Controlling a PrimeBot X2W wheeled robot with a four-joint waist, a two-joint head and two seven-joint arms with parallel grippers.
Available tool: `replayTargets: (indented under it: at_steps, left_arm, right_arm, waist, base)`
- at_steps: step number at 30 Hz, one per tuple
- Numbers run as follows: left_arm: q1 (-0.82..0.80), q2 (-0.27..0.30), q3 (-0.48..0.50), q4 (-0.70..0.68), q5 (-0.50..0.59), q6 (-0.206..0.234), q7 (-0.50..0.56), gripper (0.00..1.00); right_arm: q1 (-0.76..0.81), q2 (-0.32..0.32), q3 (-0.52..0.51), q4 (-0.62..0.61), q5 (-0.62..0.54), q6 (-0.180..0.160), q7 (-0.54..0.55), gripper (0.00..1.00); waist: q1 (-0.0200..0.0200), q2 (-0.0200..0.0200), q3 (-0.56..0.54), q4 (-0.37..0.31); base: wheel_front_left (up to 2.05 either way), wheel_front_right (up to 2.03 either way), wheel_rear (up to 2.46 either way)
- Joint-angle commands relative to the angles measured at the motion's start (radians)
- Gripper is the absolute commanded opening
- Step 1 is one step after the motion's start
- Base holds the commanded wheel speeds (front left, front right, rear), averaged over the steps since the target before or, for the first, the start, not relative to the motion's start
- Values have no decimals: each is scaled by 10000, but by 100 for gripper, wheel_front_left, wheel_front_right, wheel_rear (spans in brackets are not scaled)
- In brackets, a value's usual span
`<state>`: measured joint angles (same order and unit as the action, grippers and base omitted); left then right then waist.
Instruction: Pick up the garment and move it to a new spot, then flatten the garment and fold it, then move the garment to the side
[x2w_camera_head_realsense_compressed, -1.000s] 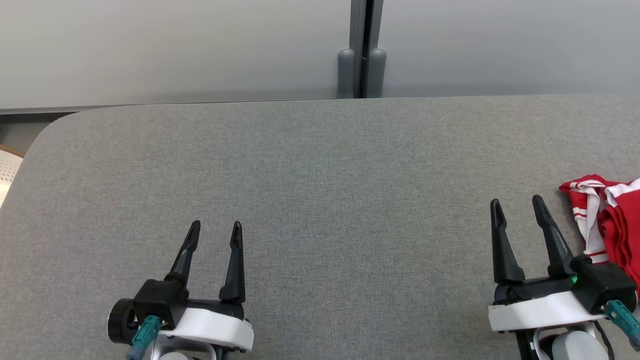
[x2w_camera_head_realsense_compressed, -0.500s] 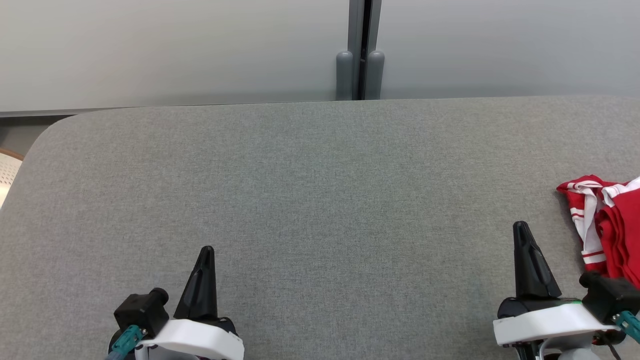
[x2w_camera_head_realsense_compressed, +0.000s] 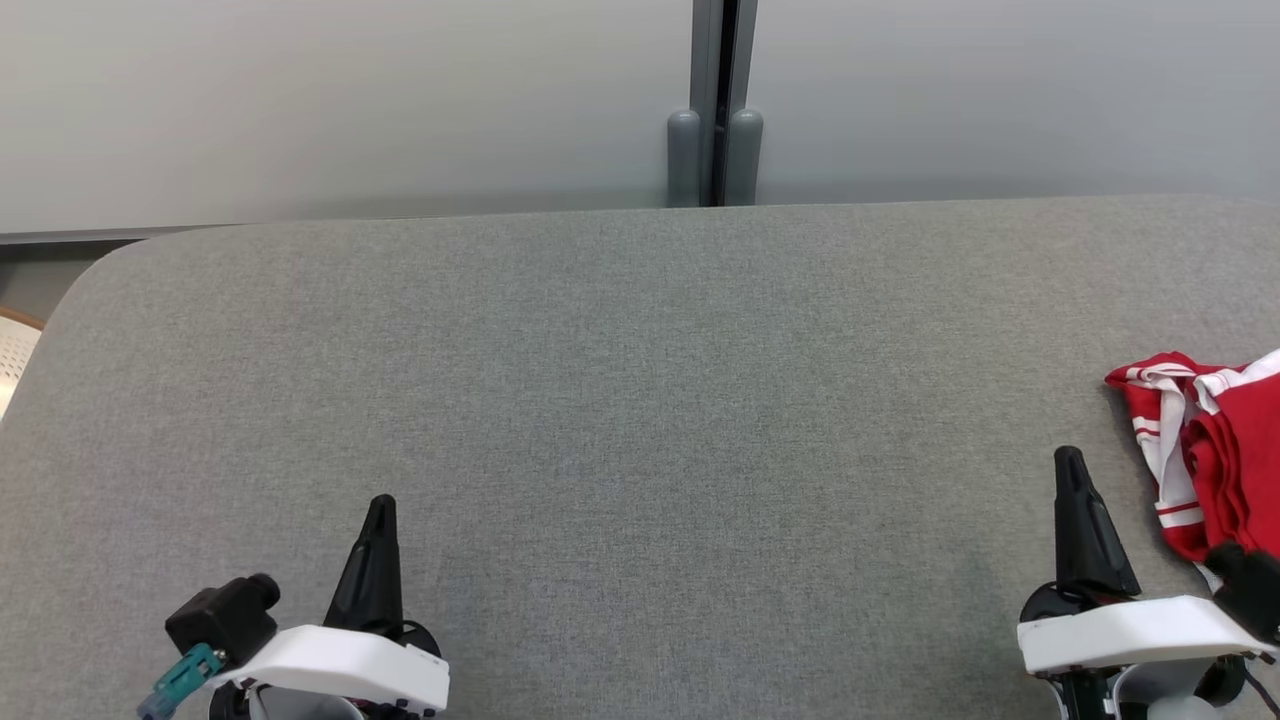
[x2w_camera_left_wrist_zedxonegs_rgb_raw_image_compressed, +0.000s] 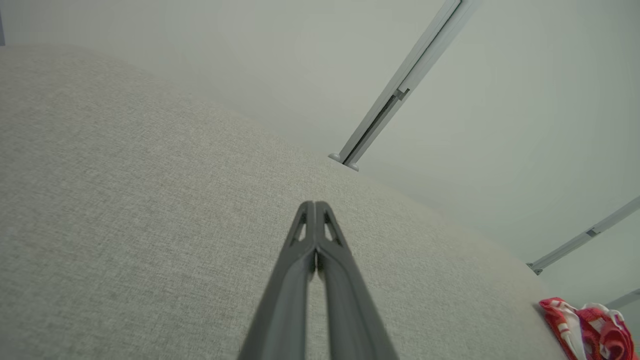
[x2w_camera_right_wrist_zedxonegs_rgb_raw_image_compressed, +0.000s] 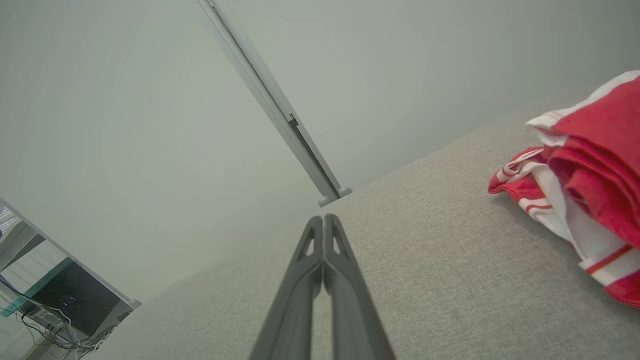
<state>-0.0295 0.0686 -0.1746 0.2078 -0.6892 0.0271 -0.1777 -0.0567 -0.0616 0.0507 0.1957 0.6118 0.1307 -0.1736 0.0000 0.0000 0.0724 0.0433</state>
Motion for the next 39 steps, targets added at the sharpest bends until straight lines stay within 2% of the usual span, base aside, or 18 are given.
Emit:
replayTargets:
  at_steps: [1,20,39]
  left_arm:
    - [-307,72,124,-95,-387,-86,57,0]
    - [-445,167,664,-7,-2956,-497,653,0]
    - [-552,202,1146,81,-4914,-823,1169,0]
  right_arm:
    - [-229,-102,-49,-102,418,0,86,0]
    - [-319,-164,-331,38,3135,0,721,0]
    - [-385,-182,-598,160,5233,0,1247,0]
  waist:
    - [0,0,-10,-6]
    - [0,0,-140,-88]
    - [0,0,-263,-165]
  base:
    - [0,0,0]
    - [0,0,0]
    - [0,0,0]
